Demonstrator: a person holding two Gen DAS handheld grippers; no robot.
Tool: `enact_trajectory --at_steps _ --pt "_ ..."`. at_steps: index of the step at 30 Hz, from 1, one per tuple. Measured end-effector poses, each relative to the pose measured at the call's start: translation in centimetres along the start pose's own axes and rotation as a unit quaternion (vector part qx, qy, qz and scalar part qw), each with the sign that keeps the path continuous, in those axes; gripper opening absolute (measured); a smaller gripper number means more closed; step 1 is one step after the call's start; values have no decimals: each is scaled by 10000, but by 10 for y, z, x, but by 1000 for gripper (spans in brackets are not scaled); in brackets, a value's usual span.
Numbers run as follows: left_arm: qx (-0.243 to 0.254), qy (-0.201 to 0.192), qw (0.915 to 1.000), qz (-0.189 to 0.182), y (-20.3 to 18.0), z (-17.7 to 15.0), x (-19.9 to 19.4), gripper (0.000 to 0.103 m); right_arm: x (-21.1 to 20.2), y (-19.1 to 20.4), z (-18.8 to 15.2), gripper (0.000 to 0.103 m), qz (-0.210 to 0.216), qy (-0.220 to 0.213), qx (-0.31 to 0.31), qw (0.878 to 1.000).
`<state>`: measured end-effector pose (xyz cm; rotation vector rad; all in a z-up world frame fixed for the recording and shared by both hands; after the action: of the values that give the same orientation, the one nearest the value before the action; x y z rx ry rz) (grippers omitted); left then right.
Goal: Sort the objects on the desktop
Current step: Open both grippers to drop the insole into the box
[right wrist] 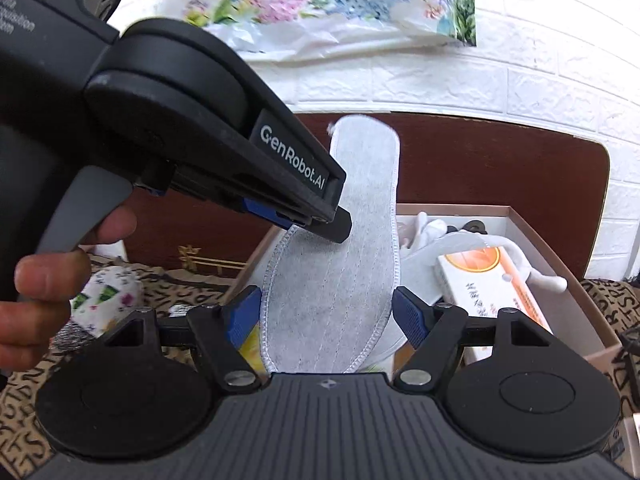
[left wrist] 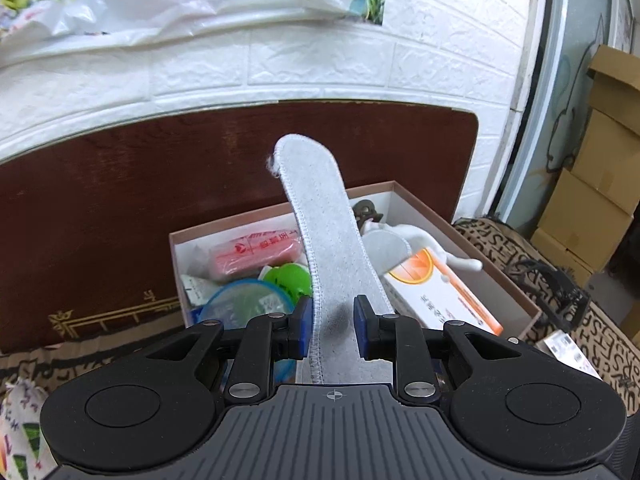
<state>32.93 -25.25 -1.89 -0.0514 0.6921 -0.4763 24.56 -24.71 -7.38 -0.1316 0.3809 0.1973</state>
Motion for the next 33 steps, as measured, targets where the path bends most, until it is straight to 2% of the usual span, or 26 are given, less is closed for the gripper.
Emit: enact_trajectory --at_steps 6,8,11,13,14,15,16,17,20,25,33 --pt "-56 241 9997 36 10 -7 27 26 18 -6 -9 77 -19 191 -81 9998" --pt "-88 297 9995 4 11 -10 33 40 22 -4 -12 77 -39 219 -105 9997" --pt "-56 278 9996 10 11 -13 37 51 26 -4 -15 77 -63 257 -87 9996" --pt "-8 188 9998 -32 8 -13 34 72 27 -4 -16 78 -115 264 -106 9995" --pt "7 123 9999 -30 7 -12 31 79 27 -4 -17 78 -147 262 -129 9995" --pt "7 35 10000 1 6 -10 28 90 27 -4 -17 81 -183 265 -157 9994" --pt "-8 -86 10000 46 6 -9 24 99 29 -7 -16 87 -224 260 -177 9993" --pt "-17 -195 9998 87 6 -7 19 102 29 -6 -16 90 -262 242 -195 9992" --pt "33 -415 9989 238 6 -2 7 103 25 -5 -16 97 -342 207 -220 9990" --pt "3 -351 9985 413 10 -11 -9 103 11 -3 -14 101 -473 170 -158 9986" --pt "-135 -325 9966 742 23 -67 -62 103 -40 22 -29 102 -468 116 129 9988"
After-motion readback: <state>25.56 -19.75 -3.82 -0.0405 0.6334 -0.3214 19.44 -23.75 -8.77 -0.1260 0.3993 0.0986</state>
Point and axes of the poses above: each gripper's, at about its wrist camera, not at the fingertips, and x roughly the way its jaws point, y to its left, z to its top, the point moved 10 cm from there along x, roughly the way its jaws point, and after that the axes turned 8 degrees about -x, right-handed, at the moved point
